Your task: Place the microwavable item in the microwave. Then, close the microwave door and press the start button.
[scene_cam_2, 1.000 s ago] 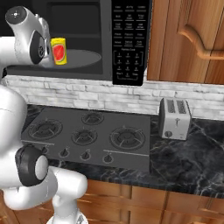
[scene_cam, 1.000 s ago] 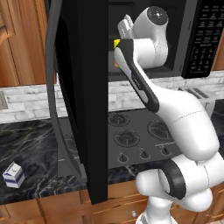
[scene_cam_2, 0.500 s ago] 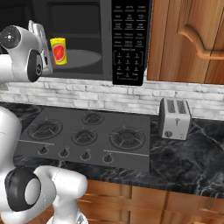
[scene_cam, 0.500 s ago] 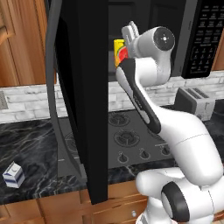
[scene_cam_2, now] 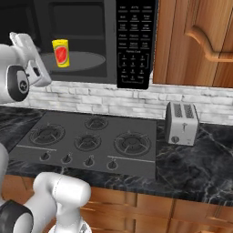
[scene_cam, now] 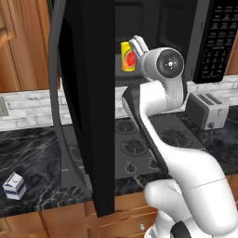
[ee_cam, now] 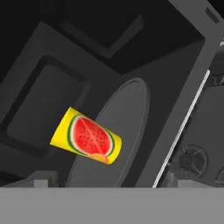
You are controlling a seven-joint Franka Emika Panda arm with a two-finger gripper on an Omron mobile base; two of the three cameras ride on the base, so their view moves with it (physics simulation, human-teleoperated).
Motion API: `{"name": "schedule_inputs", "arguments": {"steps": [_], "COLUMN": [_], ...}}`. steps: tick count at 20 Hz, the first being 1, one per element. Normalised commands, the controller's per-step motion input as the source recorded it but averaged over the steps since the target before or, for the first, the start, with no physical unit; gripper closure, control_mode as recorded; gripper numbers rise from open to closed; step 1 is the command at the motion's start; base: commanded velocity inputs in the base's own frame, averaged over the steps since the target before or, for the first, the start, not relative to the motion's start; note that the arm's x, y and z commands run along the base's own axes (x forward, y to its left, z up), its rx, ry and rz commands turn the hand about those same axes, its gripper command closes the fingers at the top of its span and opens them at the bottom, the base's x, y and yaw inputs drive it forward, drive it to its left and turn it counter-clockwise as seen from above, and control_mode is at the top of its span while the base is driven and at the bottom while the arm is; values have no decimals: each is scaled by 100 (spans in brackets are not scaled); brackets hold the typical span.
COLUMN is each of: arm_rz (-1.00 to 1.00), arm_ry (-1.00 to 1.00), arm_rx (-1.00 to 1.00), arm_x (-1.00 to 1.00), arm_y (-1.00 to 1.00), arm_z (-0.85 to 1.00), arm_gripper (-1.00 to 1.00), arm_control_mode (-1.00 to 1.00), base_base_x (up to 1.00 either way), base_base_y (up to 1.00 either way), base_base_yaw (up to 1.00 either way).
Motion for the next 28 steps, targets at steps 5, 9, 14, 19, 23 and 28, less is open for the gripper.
{"name": "schedule_inputs", "arguments": {"steps": [5,9,14,19,23,28], "arm_rz": [-7,-5,-5,-11,-17,-21], "arm_ry": [-3,-8,-13,-17,-16,-11], "arm_rx": [-41,-40,-37,-30,-22,-16], "arm_x": [-43,-41,-43,-62,-71,-66], "arm_y": [-12,-38,-37,-5,-8,-2], "arm_z": [-30,-8,0,-13,-30,-20], "arm_gripper": [-100,-100,-100,-100,-100,-100], "arm_control_mode": [-100,-100,-100,-100,-100,-100], "base_base_x": [0,0,0,0,0,0], "base_base_y": [0,0,0,0,0,0], "base_base_yaw": [0,0,0,0,0,0]}}
